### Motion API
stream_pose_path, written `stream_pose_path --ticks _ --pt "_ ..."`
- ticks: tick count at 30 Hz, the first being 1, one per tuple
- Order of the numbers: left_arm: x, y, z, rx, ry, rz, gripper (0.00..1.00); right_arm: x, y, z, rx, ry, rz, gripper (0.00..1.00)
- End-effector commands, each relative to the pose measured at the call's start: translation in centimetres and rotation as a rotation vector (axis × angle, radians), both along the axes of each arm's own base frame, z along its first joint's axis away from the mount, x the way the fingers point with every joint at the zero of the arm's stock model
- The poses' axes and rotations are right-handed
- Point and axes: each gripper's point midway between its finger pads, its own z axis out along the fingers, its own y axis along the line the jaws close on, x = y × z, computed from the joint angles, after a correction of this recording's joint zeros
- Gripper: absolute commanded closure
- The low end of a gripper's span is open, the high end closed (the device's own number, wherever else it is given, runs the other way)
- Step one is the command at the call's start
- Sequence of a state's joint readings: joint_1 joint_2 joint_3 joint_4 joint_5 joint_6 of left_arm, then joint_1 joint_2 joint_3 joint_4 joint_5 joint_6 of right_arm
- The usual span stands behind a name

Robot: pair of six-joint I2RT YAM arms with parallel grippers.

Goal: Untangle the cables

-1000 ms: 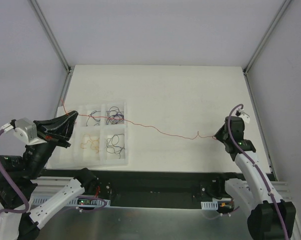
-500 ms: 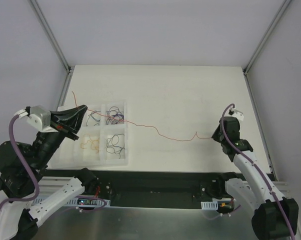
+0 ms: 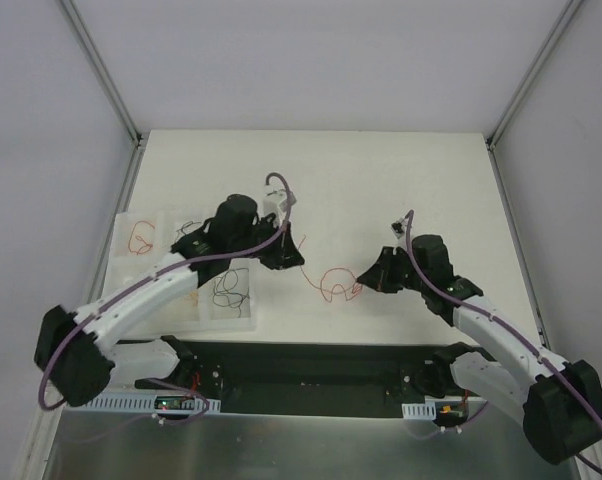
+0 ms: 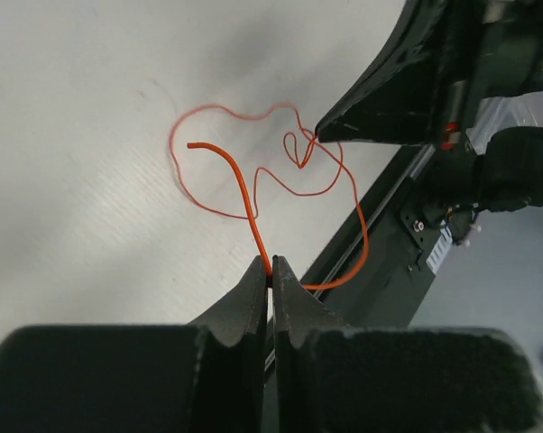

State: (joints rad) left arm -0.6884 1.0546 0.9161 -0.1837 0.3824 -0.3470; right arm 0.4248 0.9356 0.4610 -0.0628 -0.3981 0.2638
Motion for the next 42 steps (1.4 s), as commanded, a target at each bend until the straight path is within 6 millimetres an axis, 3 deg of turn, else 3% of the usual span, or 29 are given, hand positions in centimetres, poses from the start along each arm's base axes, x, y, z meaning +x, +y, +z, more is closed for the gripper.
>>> stream_pose_path --ticks 1,8,10,12,15,22,25,29,34,40,42 --pt "-1.3 -5.4 -2.2 -0.124 0.250 -0.170 1.00 0.2 2.2 1.5 0.126 -0.011 0.012 1.00" --pt "0.0 -8.6 -9.0 -0.005 0.396 -0.152 1.00 1.5 2.5 -0.3 0.177 0.069 -0.091 1.00" --pt "0.3 -8.6 -10.6 0.041 0.403 -0.131 0.99 1.6 2.7 -0.4 0.174 0.076 -0.091 1.00" --pt "0.5 -8.1 -12.2 0.100 0.397 -0.105 0.91 1.6 2.4 -0.8 0.160 0.081 -0.105 1.00" --pt "0.4 -7.5 -13.3 0.164 0.375 -0.102 0.72 1.5 1.7 -1.6 0.118 0.085 -0.119 1.00" --pt "-0.6 -7.9 -12.8 0.254 0.208 -0.165 0.18 0.7 1.3 -3.1 0.074 0.127 -0.113 1.00" --pt "-1.2 -8.8 -12.9 0.283 0.148 -0.196 0.08 0.6 1.3 -3.1 0.085 0.139 -0.126 1.00" --pt "-2.0 -10.6 -13.4 0.319 0.086 -0.248 0.05 0.6 1.5 -2.2 0.122 0.137 -0.138 1.00" --pt "-2.4 -12.5 -14.0 0.325 0.036 -0.287 0.12 0.4 1.7 -1.2 0.161 0.128 -0.140 1.00" --pt "-1.1 -13.5 -15.6 0.375 0.017 -0.260 0.35 0.1 2.2 -0.6 0.210 0.138 -0.135 1.00" --pt "-0.3 -13.5 -15.3 0.387 -0.017 -0.224 0.54 0.0 2.3 -0.6 0.223 0.141 -0.133 1.00"
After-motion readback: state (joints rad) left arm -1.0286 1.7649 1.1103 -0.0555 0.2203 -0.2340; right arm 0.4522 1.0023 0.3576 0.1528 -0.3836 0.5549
